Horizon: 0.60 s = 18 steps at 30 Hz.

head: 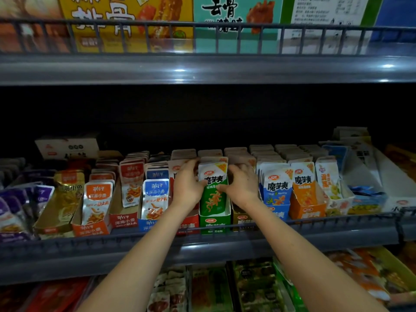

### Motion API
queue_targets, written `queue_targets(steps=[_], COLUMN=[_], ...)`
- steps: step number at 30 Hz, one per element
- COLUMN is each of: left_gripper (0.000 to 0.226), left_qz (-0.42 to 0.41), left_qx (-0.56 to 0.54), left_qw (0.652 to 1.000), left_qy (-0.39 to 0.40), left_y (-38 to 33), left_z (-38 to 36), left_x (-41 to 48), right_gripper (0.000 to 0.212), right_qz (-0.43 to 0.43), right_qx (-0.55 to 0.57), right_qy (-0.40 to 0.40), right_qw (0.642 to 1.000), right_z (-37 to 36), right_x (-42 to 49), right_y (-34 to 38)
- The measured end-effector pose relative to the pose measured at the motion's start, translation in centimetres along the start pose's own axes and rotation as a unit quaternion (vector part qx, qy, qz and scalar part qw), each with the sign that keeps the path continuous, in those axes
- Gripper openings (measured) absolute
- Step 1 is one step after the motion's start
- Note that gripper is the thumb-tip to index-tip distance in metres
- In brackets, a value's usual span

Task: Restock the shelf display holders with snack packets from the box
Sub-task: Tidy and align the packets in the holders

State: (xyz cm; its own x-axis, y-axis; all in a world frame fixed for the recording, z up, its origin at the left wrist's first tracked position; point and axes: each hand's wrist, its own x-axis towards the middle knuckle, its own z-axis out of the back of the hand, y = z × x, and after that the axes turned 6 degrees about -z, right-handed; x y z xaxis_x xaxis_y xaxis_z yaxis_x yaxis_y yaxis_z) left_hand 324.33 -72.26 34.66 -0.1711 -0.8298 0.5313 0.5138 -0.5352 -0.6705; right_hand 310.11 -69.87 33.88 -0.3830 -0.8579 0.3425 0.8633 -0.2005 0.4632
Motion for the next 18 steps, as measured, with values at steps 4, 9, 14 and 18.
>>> queue_targets(steps=[4, 9, 14, 18], left_gripper=[0.059, 0.059, 0.051, 0.040], left_qz=[0.003, 0.006, -0.020, -0.028], left_qx=[0.028, 0.041, 0.022, 0.003], left_qw=[0.999, 0.999, 1.000, 1.000], left_qy=[-0.017, -0.006, -0.007, -0.003], left_y=[0.0, 0.0, 0.0, -1.1], left_z=[-0.1, 0.5, 2.0, 3.6], left_x=[0.5, 0.3, -1.2, -4.5], right_gripper=[0.068, 0.068, 0.065, 0.058], right_qz=[-0.006, 0.004, 0.033, 0.021], right_qx=[0.011, 0.066, 0.137, 0.213], right_qy=[-0.010, -0.019, -0.054, -0.012], right_qw=[1.000, 0.998, 0.989, 0.977], right_z=[0.1, 0.3, 2.4, 4.8], right_x=[-0.1, -1.2, -4.4, -9.1], right_y=[0.5, 0.4, -0.6, -2.0])
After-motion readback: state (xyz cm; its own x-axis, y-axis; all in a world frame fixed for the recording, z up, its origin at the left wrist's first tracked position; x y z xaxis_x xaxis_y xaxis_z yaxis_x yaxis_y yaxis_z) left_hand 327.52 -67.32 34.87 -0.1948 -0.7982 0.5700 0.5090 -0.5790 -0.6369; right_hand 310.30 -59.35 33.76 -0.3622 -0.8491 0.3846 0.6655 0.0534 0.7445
